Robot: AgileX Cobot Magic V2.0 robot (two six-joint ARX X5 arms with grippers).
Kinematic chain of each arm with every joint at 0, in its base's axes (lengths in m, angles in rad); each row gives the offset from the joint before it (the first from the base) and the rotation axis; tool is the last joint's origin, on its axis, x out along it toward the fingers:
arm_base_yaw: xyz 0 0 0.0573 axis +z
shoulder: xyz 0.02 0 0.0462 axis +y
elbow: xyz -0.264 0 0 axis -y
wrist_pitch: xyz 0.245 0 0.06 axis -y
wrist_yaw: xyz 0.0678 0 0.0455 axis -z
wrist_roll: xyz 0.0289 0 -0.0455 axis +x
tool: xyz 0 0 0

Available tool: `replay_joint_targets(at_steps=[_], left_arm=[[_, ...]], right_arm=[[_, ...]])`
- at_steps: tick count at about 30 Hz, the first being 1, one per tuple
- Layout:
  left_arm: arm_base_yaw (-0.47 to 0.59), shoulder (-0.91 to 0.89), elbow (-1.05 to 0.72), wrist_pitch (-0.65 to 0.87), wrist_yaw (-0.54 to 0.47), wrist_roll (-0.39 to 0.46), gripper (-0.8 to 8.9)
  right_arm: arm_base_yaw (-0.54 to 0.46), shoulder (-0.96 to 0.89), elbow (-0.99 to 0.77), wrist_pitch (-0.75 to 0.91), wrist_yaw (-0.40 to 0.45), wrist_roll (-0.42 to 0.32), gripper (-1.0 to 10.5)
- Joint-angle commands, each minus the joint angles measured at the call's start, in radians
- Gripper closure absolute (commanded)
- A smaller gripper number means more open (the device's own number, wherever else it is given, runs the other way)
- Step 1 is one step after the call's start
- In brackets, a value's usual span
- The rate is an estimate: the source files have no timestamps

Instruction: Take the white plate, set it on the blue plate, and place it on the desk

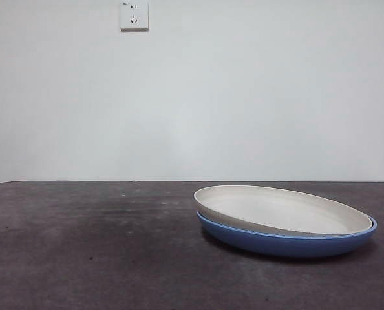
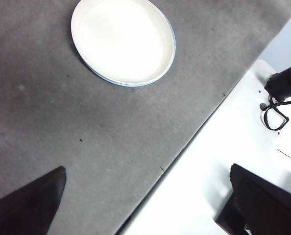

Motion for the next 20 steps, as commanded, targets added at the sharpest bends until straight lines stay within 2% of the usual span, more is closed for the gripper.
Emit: replay_joint_targets(at_steps=[1, 13, 20], left_arm=[[-0.002, -0.095, -0.058, 0.051, 0.002, 0.023, 1.87], [-0.002, -0.408, -0.286, 0.145, 0.002, 0.005, 1.87], [-0.002, -0.509, -0.384, 0.159, 0.002, -0.022, 1.87]], right_arm=[[0.003, 0.041, 0.016, 0.006, 0.003, 0.010, 3.5], [0.003, 0.320, -0.015, 0.024, 0.003, -0.097, 3.5], [0.003, 0.515, -0.016, 0.106, 0.003, -0.105, 3.5]])
